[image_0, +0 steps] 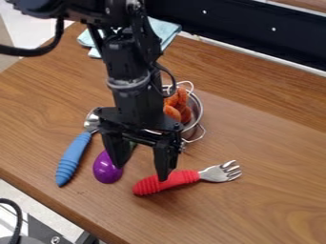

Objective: Move the red fork to the right side of the table

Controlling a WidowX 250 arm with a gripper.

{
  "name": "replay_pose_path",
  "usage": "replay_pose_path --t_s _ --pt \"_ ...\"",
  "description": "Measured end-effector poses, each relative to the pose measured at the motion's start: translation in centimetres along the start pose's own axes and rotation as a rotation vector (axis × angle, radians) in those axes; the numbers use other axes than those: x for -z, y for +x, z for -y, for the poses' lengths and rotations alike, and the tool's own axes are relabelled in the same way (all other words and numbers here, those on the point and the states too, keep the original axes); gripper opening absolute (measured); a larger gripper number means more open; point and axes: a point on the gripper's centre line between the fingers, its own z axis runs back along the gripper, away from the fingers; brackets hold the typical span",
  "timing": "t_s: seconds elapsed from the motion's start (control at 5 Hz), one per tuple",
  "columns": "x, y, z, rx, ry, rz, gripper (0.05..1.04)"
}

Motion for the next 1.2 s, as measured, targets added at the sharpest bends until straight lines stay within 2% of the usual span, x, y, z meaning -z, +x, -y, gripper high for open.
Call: replay_pose_path --t_s 0.2,0.8,1.0,1.2 --pt "0.4 -0.3 0.0 0.007 0.002 -0.020 1.000" --pt "1.1 1.0 0.1 0.398 0.119 0.031 0.999" --pt "2.3 1.2 1.0 0.540 0.155 0.094 1.000" --pt "2.9 1.6 1.3 0.653 0.150 0.156 1.000"
